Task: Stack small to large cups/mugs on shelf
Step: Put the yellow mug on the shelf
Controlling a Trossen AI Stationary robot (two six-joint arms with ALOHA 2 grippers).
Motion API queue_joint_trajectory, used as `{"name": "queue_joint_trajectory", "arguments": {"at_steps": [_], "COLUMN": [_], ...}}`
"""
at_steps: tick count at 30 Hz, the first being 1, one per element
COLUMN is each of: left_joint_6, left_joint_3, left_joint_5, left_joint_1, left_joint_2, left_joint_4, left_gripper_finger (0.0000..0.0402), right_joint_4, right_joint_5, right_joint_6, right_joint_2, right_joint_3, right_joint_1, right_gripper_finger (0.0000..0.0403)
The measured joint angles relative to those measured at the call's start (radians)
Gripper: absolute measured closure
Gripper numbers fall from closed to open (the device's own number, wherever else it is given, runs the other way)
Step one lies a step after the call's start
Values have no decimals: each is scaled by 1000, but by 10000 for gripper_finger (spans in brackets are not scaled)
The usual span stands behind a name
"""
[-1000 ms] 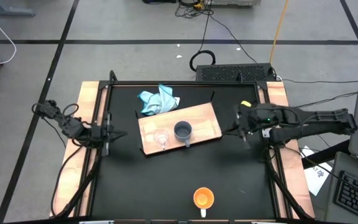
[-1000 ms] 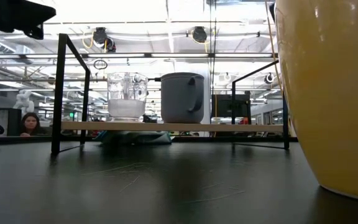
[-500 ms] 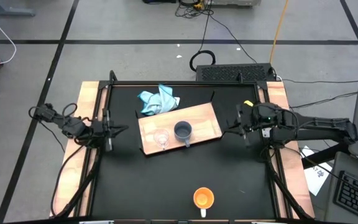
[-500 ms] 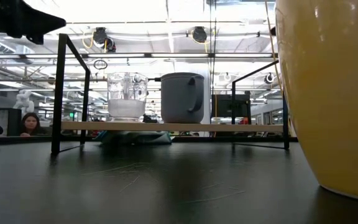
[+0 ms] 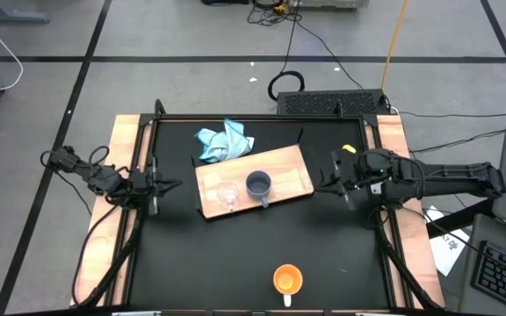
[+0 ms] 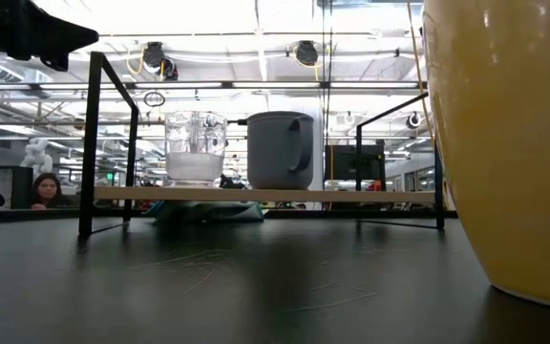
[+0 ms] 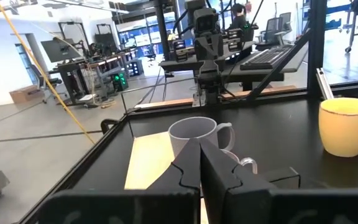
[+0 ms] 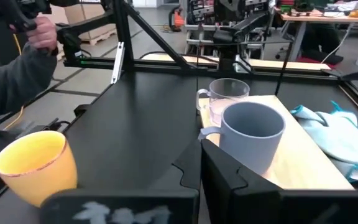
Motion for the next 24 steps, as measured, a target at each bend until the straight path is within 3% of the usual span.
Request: {"name": "queue_joint_trajectory", "arguments": {"at_steps": [13, 21, 24], "left_joint_6": [-23, -63, -83], "left_joint_3": [0, 0, 0], "left_joint_5": [9, 198, 264], "left_joint_1": [0, -1, -1], "left_joint_2": [0, 5, 66], "left_joint_4": [-6, 47, 105], "left_gripper_finger": [397, 397, 399], "right_joint_4": [-6, -6, -6], "right_joint_5": [2, 3, 3], "right_joint_6": [3, -3, -9], "right_joint_2": [0, 0, 0], "right_joint_3": [0, 0, 0], "right_joint_1": [0, 0, 0], "right_gripper_finger": [403, 403, 403]}}
